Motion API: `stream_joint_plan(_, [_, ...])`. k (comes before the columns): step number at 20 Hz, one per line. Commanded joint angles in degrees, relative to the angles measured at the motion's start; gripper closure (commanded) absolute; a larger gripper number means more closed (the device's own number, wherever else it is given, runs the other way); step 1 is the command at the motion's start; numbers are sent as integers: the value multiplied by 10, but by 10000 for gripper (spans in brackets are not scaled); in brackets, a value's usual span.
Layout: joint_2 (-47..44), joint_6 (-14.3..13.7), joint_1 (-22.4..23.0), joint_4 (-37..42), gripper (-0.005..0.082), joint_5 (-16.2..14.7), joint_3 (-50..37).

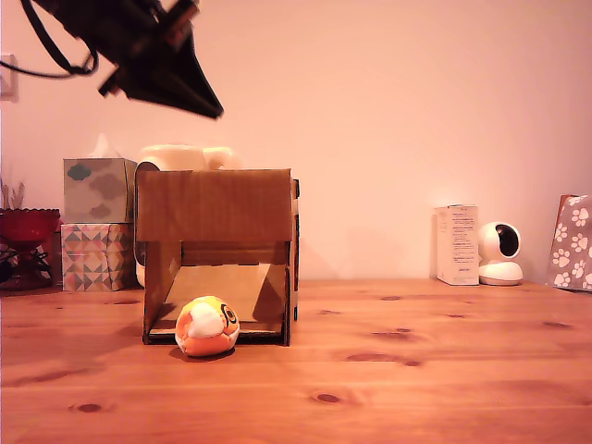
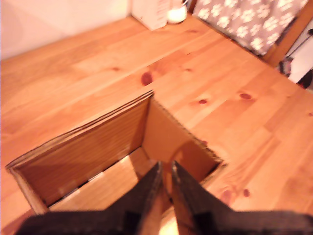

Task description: Drop the footbag into the cardboard dice tower

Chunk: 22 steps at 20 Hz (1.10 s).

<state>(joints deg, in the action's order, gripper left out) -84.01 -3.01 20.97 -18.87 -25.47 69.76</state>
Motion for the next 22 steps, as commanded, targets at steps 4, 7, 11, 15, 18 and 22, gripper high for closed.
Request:
stream_joint_plan(4, [84, 1, 2, 56, 793, -9, -107])
stream_joint_plan(7, [134, 16, 2, 84, 793, -12, -177])
stream_joint_plan(11, [204, 38, 2, 110, 793, -12, -274])
stream_joint_plan(15, [264, 63, 2, 143, 793, -11, -367])
stream_joint_plan(18, [292, 87, 2, 175, 793, -10, -434])
stream_joint_plan(22, [282, 68, 2, 175, 793, -10, -461])
